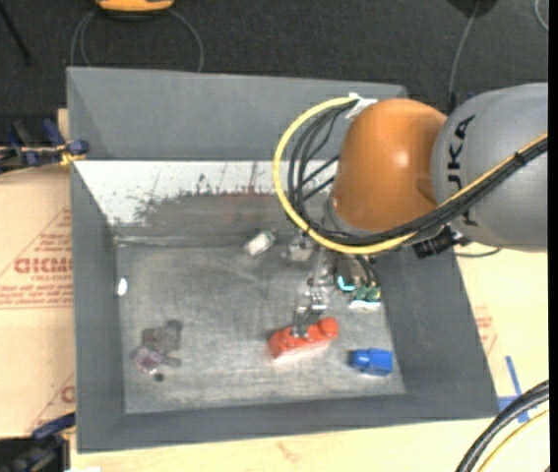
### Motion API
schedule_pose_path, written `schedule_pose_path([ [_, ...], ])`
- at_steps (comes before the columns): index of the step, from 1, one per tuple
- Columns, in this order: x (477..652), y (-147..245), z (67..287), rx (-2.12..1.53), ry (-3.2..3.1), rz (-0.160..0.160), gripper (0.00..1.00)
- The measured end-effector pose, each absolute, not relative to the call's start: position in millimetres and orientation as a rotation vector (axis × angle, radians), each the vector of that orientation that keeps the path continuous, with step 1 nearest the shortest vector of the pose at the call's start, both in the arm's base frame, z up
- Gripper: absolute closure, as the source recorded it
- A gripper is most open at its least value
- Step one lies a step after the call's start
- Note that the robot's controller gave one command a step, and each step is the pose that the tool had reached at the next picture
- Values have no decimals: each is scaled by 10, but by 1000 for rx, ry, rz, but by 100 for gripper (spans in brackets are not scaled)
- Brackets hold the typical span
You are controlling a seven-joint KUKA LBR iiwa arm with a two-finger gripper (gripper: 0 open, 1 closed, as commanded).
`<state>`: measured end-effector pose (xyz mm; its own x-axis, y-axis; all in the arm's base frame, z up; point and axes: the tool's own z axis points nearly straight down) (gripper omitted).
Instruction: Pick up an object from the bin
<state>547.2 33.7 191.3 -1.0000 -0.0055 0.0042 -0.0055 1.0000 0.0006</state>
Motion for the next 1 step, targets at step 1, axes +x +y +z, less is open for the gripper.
schedule_pose_path([
  [1, 5158, -213, 1151, 175, -3131, 3, 0],
])
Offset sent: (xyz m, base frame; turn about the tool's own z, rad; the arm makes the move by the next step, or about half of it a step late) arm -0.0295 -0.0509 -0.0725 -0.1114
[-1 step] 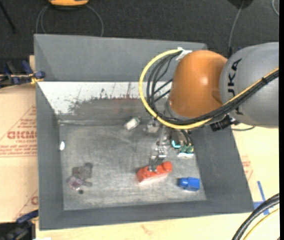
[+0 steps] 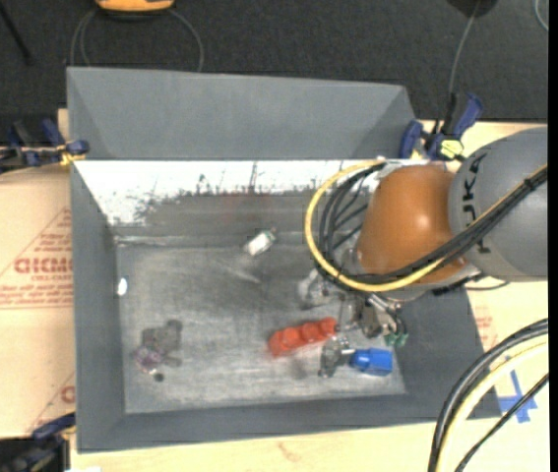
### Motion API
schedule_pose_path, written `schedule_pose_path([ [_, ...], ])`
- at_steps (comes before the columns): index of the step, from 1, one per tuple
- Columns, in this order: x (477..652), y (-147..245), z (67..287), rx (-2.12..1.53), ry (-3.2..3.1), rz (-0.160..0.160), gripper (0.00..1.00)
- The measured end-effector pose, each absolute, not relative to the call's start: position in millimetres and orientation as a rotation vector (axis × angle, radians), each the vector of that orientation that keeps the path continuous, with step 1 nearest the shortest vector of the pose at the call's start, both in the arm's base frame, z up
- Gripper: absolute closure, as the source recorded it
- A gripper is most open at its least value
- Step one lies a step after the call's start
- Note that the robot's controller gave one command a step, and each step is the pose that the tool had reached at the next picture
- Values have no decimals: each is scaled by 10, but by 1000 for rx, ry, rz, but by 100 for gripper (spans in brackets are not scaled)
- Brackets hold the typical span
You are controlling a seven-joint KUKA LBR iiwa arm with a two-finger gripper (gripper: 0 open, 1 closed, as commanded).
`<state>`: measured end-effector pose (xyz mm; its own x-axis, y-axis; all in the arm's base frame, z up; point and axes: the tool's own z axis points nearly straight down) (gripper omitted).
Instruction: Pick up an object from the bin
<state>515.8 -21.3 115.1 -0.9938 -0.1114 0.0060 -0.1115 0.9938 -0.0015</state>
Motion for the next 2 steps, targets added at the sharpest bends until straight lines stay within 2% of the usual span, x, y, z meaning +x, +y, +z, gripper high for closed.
schedule_pose_path([
  [1, 5193, -185, 1200, 178, -3142, 1, 100],
  [2, 5206, -117, 2016, 134, -3150, 1, 100],
])
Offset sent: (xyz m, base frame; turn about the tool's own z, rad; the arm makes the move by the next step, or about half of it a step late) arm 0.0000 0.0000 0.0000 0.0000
